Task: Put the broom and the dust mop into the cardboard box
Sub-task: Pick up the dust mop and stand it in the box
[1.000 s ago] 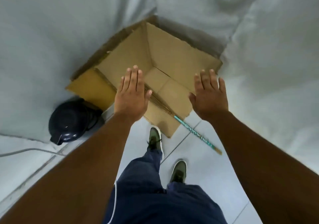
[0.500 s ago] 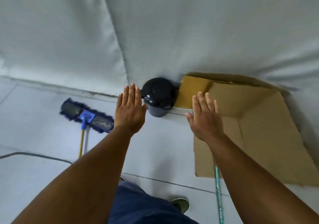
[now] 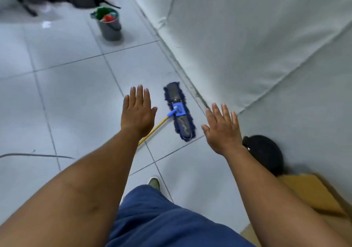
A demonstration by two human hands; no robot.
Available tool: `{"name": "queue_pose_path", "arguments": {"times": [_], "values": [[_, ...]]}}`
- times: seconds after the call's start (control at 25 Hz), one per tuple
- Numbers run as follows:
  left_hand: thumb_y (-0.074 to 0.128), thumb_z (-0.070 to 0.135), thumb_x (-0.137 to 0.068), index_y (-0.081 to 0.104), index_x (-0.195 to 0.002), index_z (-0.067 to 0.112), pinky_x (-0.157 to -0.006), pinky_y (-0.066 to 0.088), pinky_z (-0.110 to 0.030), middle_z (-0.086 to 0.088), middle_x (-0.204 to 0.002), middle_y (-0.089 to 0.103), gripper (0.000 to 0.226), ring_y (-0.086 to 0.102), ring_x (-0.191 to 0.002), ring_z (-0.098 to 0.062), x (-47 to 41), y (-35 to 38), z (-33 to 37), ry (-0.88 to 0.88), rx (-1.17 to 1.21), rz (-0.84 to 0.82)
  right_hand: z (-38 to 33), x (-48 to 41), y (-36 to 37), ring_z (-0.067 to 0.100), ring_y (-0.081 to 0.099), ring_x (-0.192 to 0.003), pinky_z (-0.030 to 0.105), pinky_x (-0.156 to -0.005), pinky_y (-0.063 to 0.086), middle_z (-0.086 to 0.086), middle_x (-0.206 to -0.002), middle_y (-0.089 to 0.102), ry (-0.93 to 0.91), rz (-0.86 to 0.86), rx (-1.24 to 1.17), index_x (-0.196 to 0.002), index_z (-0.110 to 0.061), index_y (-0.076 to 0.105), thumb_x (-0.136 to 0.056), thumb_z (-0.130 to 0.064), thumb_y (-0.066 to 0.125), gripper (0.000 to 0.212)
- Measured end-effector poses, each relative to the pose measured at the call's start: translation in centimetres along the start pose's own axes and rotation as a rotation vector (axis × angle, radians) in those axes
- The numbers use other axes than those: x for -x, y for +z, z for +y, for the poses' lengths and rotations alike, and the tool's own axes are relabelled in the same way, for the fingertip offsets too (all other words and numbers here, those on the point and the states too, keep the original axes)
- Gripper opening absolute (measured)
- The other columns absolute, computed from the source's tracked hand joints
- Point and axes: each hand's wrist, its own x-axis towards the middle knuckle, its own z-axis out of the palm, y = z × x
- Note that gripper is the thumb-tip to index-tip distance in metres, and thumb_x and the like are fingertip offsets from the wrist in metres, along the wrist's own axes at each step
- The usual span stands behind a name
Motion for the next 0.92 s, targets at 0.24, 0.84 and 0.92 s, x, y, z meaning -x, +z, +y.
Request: {"name": "queue_pose_path", "arguments": {"times": [0.24, 0.84, 0.92], "values": [[0.020, 0.041, -0.101, -0.004, -0.152, 0.008, -0.120, -0.001, -0.044, -0.013, -0.162, -0.007, 0.065, -0.012, -0.148, -0.031, -1.2, 0.7, -8.6, -0.206, 0.066, -0.064, -8.1, -8.9, 0.7, 0.029, 0.004, -0.147, 0.052, -0.117, 0.007, 0.008, -0.160, 0.015, -0.218, -0.039, 0.057, -0.148, -0.016, 0.025, -0.098, -0.042, 0.033, 0.057], [0.026, 0.041, -0.100, 0.001, -0.152, 0.009, -0.119, 0.003, -0.046, -0.016, -0.162, 0.001, 0.066, -0.003, -0.149, -0.034, -9.2, 13.6, -10.0, -0.462, 0.129, -0.225, -8.5, -26.8, 15.5, 0.028, 0.002, -0.147, 0.050, -0.118, 0.006, 0.008, -0.161, 0.011, -0.549, -0.361, 0.104, -0.149, -0.014, 0.016, -0.098, -0.042, 0.032, 0.061], [0.027, 0.041, -0.100, 0.003, -0.152, 0.009, -0.119, 0.004, -0.047, -0.017, -0.161, 0.003, 0.066, -0.001, -0.148, -0.035, -10.4, 18.4, -9.4, -0.516, 0.167, -0.273, -8.2, -28.8, 20.0, 0.029, 0.002, -0.147, 0.050, -0.118, 0.007, 0.009, -0.161, 0.009, -0.597, -0.416, 0.145, -0.150, -0.012, 0.014, -0.098, -0.042, 0.032, 0.062]]}}
